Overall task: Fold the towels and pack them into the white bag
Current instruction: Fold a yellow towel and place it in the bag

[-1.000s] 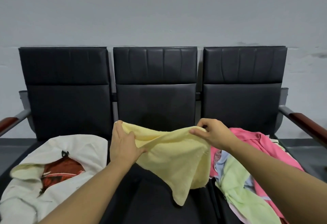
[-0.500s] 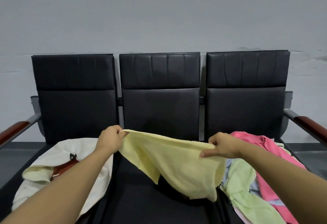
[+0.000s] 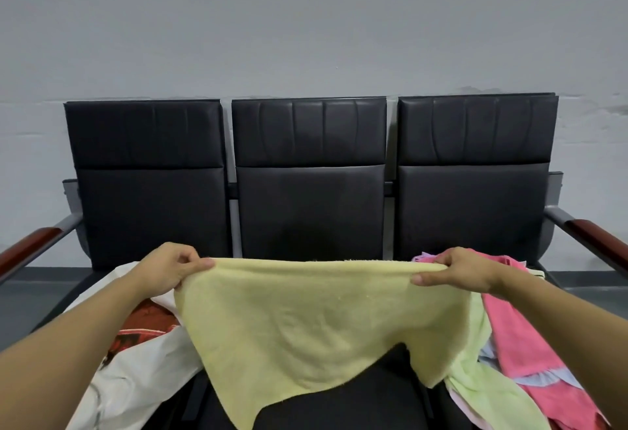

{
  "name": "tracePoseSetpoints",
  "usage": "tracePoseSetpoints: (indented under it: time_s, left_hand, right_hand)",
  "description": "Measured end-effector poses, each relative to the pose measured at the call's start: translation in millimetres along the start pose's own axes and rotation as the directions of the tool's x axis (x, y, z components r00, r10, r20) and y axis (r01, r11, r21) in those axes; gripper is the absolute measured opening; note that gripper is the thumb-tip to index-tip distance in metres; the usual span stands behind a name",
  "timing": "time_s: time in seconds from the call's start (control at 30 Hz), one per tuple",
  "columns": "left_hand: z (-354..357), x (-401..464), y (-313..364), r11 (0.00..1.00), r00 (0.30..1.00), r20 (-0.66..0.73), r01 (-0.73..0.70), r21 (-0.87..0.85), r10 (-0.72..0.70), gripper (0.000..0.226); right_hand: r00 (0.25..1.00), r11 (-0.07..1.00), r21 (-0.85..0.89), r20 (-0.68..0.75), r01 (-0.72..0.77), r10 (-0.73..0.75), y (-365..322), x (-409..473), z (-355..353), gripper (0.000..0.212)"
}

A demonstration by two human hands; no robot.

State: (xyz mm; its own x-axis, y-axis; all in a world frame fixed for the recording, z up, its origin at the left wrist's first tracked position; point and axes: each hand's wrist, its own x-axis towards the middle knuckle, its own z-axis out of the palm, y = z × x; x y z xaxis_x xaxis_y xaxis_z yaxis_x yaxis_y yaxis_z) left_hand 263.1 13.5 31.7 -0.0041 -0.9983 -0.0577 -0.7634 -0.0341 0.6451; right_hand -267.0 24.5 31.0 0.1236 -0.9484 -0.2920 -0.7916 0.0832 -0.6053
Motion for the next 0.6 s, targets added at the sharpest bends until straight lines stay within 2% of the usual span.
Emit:
tracePoseSetpoints:
  time_s: [0.07, 0.2, 0.33, 0.43, 0.6]
  left_hand:
    - [2, 1, -2, 0.994, 0.997, -0.074, 0.035, 0.1, -0.027, 0.039]
    - [3, 4, -3, 0.975, 0.979, -0.182, 0.121, 0.188, -0.087, 0.039]
    - [0, 7, -7, 0.957, 0.96, -0.252, 0.184, 0.226, -0.125, 0.042]
    - [-2, 5, -13, 0.943, 0.937, -0.314, 0.232, 0.238, -0.151, 0.043]
    - [-8, 0, -20, 0.933, 0.922, -0.345, 0.267, 0.241, -0.175, 0.042]
  right_hand:
    - [1.0, 0.999, 0.045, 0.012, 0.005, -0.006, -7, -4, -1, 0.051]
    - [0.999, 0.999, 0.039, -0.018, 0.034, -0.033, -19, -7, -7, 0.053]
    - [1.0, 0.979, -0.203, 0.01, -0.008, 0.01, -15, -6, -11, 0.073]
    - [1.0, 0.963, -0.267, -0.002, -0.02, 0.02, -1, -5, -13, 0.088]
    - [0.996, 0.982, -0.186, -0.087, -0.007, -0.01, -2, -18, -17, 0.079]
